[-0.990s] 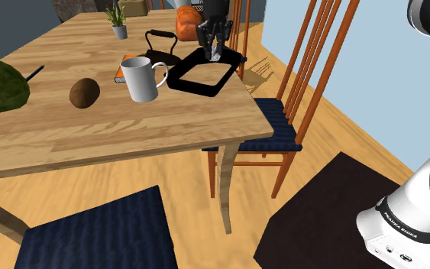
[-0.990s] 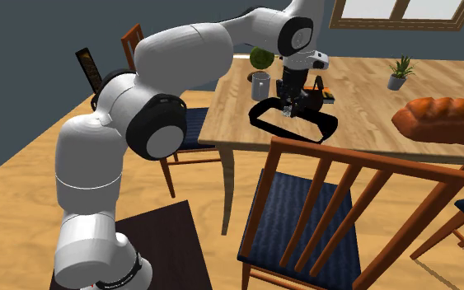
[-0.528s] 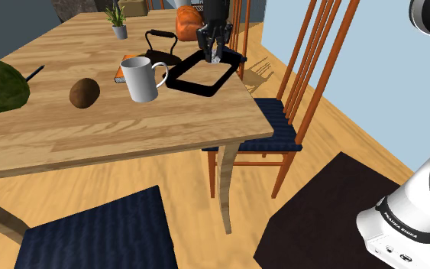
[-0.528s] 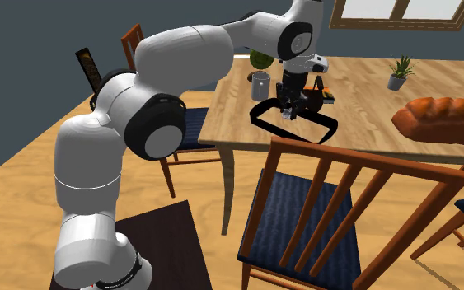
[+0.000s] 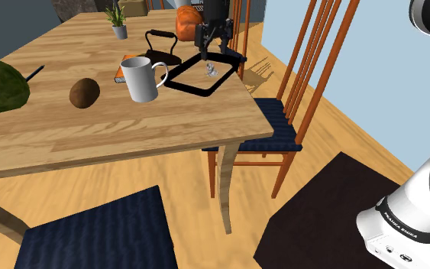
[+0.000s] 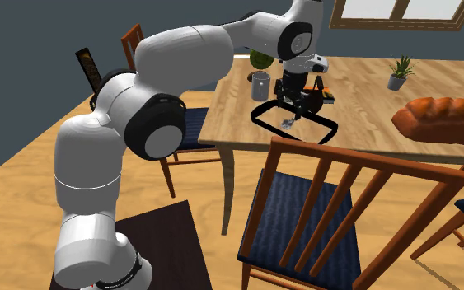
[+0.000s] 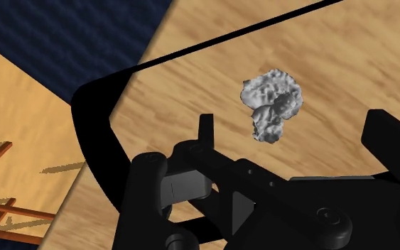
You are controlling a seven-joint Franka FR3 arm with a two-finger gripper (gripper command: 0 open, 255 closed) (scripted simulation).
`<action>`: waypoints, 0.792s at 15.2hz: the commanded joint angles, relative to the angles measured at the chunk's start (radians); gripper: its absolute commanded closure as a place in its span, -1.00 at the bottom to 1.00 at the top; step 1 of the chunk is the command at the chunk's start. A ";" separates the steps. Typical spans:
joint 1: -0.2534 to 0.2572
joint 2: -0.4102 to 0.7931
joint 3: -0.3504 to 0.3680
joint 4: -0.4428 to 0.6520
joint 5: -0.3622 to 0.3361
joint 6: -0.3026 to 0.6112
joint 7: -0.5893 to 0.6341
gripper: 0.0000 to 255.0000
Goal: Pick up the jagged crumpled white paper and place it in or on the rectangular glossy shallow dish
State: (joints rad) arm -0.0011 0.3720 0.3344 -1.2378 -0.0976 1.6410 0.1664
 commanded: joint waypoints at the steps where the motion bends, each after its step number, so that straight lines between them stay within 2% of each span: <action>1: 0.005 0.009 0.000 0.048 -0.003 -0.039 0.000 -1.00; 4: 0.026 0.054 0.000 0.213 -0.018 -0.160 0.002 -1.00; 12: 0.026 0.054 0.000 0.213 -0.017 -0.160 0.002 -1.00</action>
